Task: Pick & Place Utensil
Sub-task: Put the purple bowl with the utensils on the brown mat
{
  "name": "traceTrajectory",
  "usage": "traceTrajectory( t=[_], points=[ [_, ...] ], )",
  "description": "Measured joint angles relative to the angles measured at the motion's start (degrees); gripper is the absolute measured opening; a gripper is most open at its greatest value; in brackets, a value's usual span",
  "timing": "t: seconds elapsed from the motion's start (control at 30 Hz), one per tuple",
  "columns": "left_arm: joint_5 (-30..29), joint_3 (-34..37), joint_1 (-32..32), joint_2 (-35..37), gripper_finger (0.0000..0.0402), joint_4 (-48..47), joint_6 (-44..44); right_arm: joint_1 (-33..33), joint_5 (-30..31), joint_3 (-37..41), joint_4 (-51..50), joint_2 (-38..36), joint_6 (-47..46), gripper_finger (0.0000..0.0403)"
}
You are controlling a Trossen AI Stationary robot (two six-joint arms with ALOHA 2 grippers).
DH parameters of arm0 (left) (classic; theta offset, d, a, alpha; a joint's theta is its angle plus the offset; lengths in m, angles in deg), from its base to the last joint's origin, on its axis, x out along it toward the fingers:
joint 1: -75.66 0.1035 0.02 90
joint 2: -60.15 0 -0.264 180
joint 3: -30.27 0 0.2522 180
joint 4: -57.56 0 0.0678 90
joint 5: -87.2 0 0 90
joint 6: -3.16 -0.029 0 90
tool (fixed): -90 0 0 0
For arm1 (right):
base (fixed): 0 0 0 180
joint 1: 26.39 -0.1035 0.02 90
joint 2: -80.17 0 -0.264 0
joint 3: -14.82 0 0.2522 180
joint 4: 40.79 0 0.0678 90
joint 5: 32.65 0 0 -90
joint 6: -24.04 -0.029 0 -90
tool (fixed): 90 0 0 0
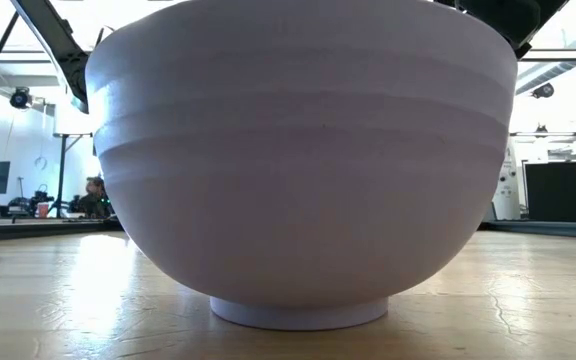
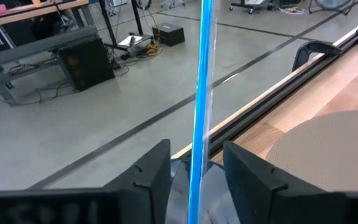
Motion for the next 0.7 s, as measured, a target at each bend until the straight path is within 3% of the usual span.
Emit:
traceTrajectory(
  t=[0.33, 0.7],
  points=[
    [0.0, -1.5, 0.0, 2.3, 0.0161, -2.8, 1.3, 0.0, 0.0, 0.0, 0.0, 0.0, 0.0, 0.0178],
    [0.0, -6.3, -0.2, 14.1, 0.0161, -21.9, 2.0, 0.0, -0.4, 0.0, 0.0, 0.0, 0.0, 0.0178]
  ],
)
